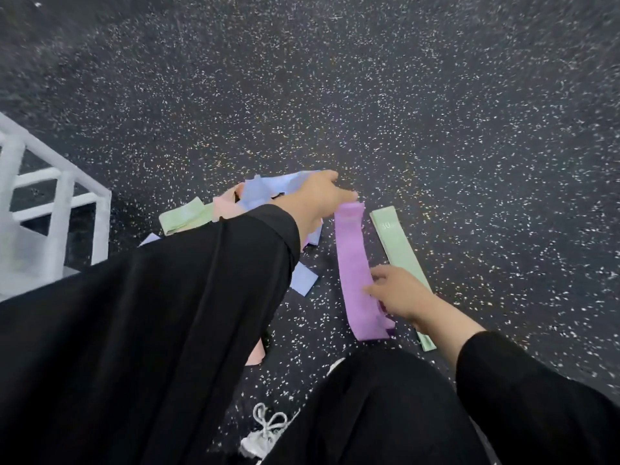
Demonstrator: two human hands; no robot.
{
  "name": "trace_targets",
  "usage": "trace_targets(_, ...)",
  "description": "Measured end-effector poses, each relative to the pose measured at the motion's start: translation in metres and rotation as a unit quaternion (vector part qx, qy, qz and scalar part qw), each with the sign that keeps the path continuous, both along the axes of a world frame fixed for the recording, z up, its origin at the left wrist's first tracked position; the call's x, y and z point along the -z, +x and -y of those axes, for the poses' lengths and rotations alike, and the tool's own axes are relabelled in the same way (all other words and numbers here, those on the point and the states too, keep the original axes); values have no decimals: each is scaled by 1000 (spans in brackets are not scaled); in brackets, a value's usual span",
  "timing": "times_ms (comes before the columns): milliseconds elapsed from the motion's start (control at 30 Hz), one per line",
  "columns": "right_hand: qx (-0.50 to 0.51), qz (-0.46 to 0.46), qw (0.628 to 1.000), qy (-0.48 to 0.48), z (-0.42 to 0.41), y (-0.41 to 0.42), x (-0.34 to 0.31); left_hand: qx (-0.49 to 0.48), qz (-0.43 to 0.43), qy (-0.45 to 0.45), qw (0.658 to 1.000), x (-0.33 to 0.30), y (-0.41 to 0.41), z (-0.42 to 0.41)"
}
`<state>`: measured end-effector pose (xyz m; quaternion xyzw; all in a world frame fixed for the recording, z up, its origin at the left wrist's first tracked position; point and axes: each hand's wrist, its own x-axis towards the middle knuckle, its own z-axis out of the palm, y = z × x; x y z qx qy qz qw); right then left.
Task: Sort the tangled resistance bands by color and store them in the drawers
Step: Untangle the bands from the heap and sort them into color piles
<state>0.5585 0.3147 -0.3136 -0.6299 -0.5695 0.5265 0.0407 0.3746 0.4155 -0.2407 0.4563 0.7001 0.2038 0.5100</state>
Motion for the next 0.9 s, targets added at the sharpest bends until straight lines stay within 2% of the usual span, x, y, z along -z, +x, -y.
trace_targets(67,-32,51,998,-15,-4,-1,9,67,-94,11,993,1,-2,2)
trace_targets(233,-27,97,995,11,-6,-5,23,27,-103,54,993,32,-9,50)
trace_targets(367,-28,121,992,32,1,-6,32,78,-130,49,987,56,-10,99)
trace_targets(533,-140,238,953,129,1,-3,26,137,-194,80,968,64,-25,128)
trace_targets(700,-197,177,944,198,-25,-40,-13,141,-311,144,929,72,-63,136)
trace_targets(800,-233,159,936,212,-42,-78,-28,112,-389,128,906,76,-91,146)
trace_targets(900,-292,169,916,218,-55,-113,-34,127,-411,99,897,85,-116,161)
